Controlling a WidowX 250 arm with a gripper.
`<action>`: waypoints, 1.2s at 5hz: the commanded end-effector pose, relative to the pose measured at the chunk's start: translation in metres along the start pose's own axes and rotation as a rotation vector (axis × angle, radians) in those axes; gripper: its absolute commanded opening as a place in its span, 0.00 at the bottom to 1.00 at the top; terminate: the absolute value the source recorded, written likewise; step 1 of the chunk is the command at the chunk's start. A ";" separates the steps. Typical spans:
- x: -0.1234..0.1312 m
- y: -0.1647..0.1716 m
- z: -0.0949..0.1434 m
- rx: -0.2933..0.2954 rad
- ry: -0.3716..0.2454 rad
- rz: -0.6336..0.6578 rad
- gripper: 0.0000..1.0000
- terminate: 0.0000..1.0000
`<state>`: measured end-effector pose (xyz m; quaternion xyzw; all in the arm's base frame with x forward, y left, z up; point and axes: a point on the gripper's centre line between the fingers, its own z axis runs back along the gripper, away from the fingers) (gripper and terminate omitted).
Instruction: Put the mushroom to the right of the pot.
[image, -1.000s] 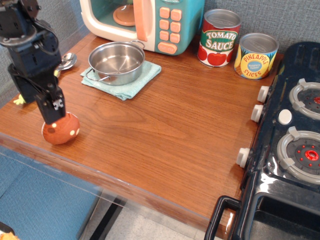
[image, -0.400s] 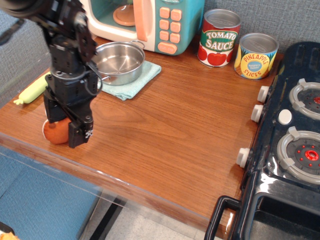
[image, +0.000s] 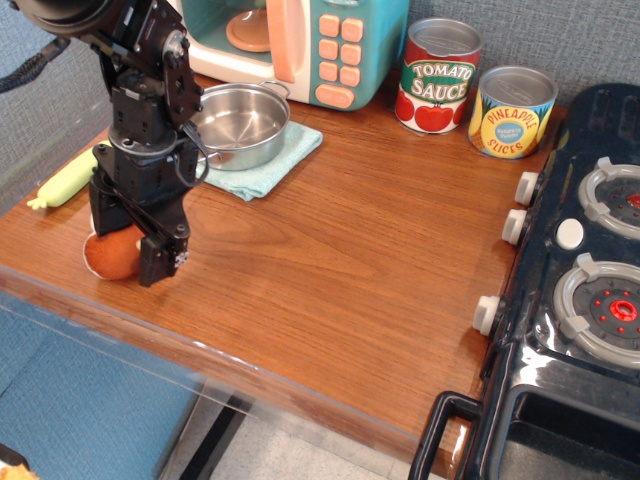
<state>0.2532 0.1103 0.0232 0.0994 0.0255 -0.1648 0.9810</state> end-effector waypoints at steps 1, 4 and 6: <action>-0.001 0.015 -0.005 0.002 -0.015 0.014 0.00 0.00; 0.031 -0.015 0.084 -0.041 -0.179 0.000 0.00 0.00; 0.119 -0.042 0.107 -0.122 -0.197 -0.001 0.00 0.00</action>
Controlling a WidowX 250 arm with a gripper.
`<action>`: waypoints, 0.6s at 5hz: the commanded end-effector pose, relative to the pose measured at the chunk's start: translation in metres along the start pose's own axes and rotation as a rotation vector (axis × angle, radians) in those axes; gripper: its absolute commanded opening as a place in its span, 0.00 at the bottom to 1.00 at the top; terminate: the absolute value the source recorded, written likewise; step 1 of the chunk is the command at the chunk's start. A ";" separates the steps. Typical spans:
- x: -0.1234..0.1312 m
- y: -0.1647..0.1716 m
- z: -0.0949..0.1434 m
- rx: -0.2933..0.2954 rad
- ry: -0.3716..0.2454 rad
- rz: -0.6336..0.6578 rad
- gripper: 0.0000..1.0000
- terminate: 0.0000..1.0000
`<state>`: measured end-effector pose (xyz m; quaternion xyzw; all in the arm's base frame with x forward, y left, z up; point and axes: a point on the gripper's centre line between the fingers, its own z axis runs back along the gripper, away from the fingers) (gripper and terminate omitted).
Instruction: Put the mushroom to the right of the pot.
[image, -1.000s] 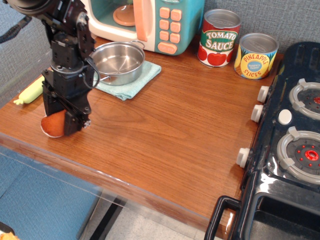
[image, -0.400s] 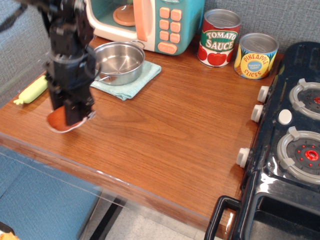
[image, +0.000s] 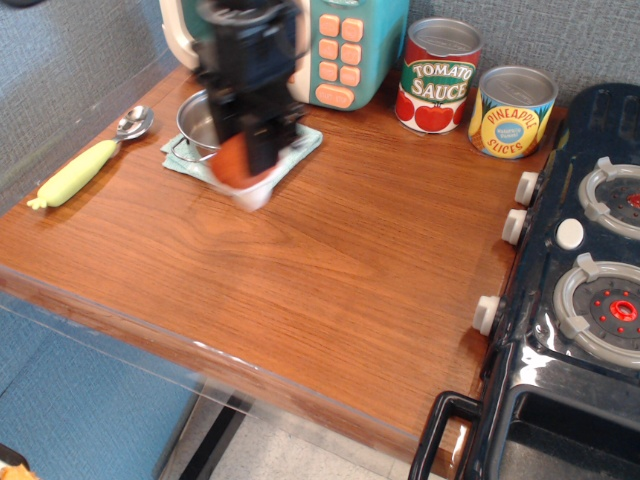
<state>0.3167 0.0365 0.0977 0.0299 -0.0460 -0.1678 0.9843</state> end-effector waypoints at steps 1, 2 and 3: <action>0.078 -0.009 0.007 0.016 -0.046 0.000 0.00 0.00; 0.102 0.004 0.000 0.033 -0.048 0.031 0.00 0.00; 0.107 0.015 -0.002 0.046 -0.044 0.051 0.00 0.00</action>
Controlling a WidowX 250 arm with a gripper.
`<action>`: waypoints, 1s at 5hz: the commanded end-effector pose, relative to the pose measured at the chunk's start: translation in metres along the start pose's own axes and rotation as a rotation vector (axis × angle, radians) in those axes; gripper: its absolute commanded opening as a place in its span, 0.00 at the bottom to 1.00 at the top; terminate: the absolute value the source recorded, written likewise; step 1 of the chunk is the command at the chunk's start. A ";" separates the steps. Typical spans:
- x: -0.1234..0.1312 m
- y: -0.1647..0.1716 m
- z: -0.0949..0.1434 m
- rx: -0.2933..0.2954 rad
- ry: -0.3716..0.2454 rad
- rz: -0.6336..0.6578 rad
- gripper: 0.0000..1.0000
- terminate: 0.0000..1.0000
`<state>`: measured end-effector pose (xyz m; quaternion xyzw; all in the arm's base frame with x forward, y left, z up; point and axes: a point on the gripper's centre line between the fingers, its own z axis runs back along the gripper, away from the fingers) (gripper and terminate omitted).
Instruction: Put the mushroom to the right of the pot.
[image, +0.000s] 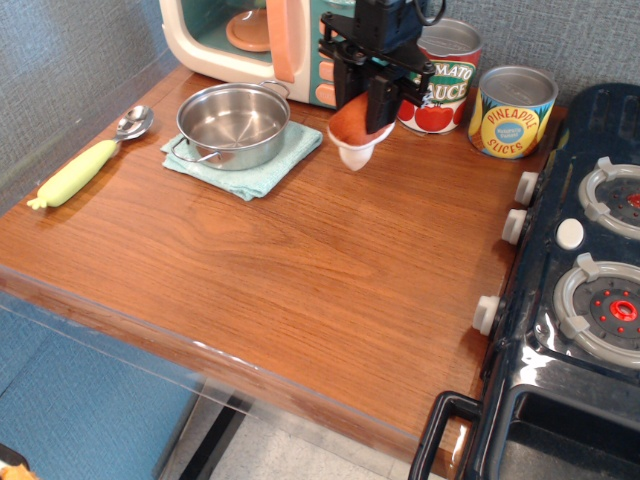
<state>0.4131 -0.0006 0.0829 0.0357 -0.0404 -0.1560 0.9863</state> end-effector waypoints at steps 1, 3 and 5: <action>0.003 0.024 0.018 0.044 -0.054 0.032 0.00 0.00; -0.005 0.018 0.029 0.038 -0.067 0.046 1.00 0.00; -0.009 0.013 0.042 0.014 -0.088 0.042 1.00 0.00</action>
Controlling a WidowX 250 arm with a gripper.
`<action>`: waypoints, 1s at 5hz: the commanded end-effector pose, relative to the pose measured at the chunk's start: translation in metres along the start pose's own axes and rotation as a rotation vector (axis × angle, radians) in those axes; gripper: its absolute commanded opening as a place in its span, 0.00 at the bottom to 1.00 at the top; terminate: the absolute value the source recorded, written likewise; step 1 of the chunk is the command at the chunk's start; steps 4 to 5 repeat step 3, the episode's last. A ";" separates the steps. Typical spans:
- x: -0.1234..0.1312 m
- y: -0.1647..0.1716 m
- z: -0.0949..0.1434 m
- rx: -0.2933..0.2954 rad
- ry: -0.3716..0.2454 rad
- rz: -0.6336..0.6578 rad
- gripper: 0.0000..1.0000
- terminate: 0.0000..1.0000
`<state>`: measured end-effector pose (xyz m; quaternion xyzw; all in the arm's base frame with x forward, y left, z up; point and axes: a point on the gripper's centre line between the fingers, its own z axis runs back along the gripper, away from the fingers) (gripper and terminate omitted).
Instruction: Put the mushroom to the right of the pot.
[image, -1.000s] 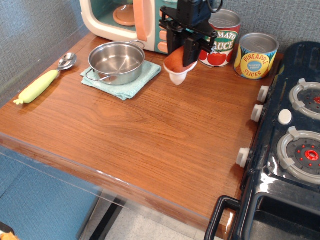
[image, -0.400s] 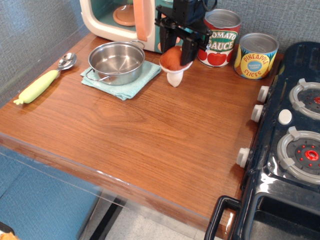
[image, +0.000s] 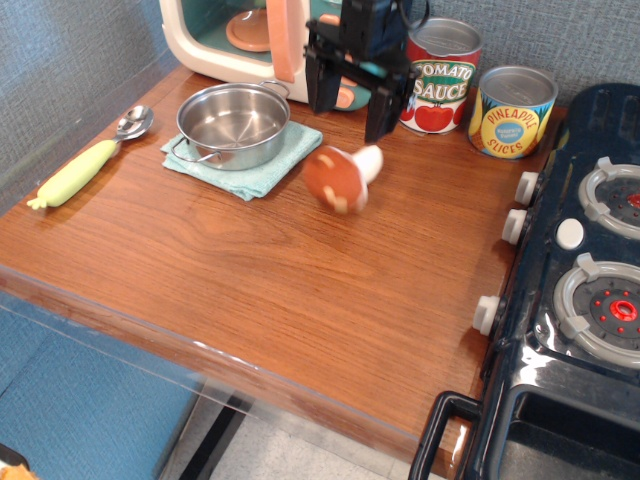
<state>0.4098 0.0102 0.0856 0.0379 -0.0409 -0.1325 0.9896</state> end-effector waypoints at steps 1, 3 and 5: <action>-0.005 0.002 0.043 -0.004 -0.091 -0.004 1.00 0.00; -0.005 0.002 0.043 -0.004 -0.091 -0.004 1.00 1.00; -0.005 0.002 0.043 -0.004 -0.091 -0.004 1.00 1.00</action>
